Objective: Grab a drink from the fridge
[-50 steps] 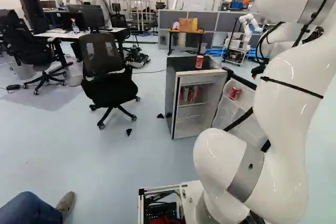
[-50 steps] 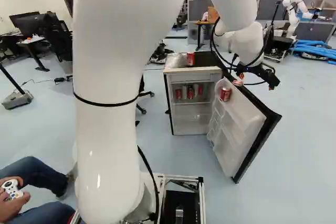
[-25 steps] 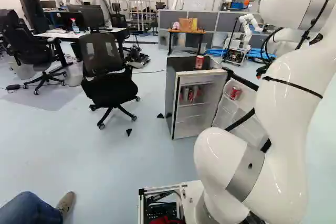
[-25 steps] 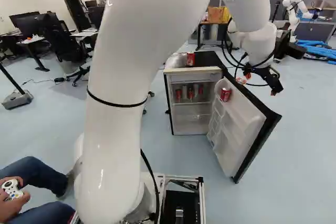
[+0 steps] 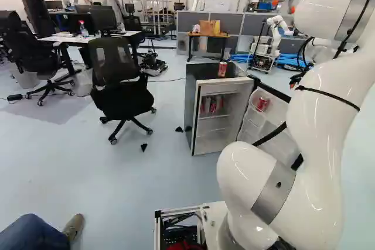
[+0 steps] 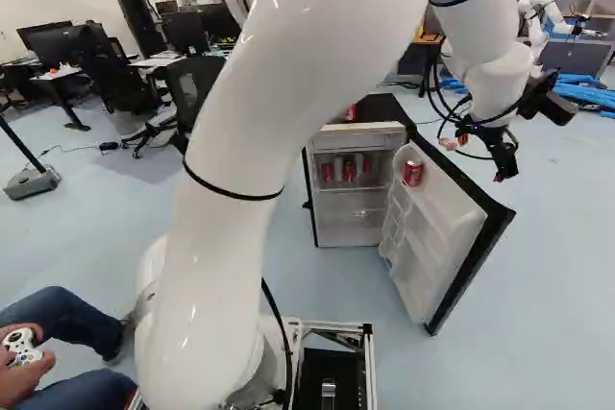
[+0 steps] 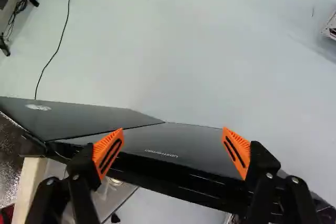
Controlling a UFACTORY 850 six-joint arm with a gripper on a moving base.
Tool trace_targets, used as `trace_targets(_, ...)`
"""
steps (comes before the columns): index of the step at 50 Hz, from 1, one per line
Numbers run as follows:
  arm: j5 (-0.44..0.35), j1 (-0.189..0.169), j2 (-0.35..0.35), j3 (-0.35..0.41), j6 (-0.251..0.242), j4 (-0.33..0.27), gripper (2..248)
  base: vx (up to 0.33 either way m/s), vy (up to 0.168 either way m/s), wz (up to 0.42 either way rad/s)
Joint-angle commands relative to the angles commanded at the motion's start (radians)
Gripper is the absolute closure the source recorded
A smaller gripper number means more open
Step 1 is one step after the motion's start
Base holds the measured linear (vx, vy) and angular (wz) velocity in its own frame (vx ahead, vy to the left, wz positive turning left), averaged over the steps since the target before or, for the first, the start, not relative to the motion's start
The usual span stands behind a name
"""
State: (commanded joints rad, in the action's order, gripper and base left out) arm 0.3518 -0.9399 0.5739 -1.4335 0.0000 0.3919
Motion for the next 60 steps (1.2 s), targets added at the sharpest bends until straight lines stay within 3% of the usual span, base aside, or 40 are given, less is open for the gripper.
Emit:
trace_targets(11, 0.023, -0.017, 0.035, -0.048, 0.0, 0.003, 3, 0.0, 0.0, 0.0)
trace_targets(60, 0.042, -0.017, 0.107, -0.069, 0.0, 0.003, 3, 0.0, 0.0, 0.0)
